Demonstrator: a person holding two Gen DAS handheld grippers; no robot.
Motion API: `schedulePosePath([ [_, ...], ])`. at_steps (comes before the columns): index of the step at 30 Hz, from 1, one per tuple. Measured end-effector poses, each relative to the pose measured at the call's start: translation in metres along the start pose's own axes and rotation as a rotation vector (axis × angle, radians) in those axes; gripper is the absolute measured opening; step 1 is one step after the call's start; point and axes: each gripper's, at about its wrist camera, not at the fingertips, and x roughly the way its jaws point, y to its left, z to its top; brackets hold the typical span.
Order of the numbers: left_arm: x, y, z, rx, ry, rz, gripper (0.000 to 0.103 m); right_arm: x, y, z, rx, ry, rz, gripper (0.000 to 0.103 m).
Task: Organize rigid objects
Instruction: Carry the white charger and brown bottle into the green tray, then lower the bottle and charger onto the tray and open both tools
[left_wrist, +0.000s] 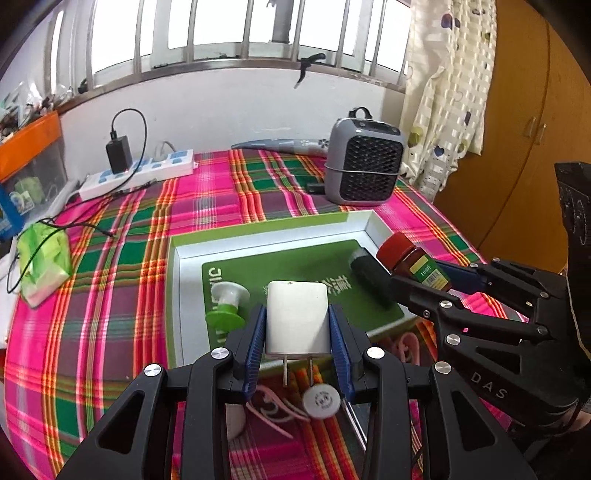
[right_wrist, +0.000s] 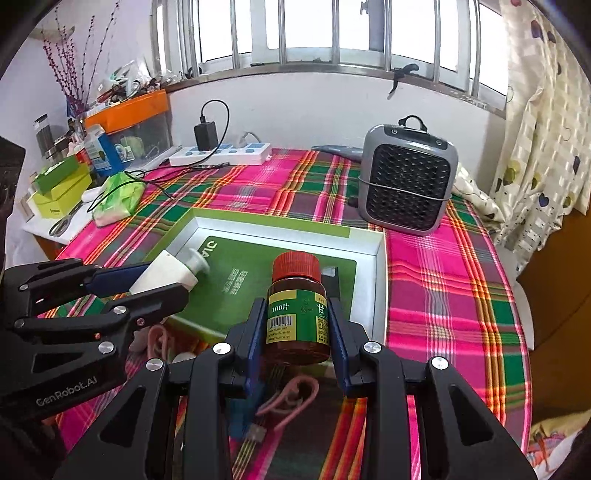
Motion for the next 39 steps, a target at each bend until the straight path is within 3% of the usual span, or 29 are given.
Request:
schedulePosePath([
  [16,0.042,0.01,0.006,0.001,0.053,0.023,0.033,0.06,-0.005,0.028,-0.008,0.091,0.103,0.033],
  [39,0.073,0.017,-0.001,-0.011,0.129,0.038,0.033,0.107,-0.011,0.037,-0.034,0.176,0.138,0.033],
])
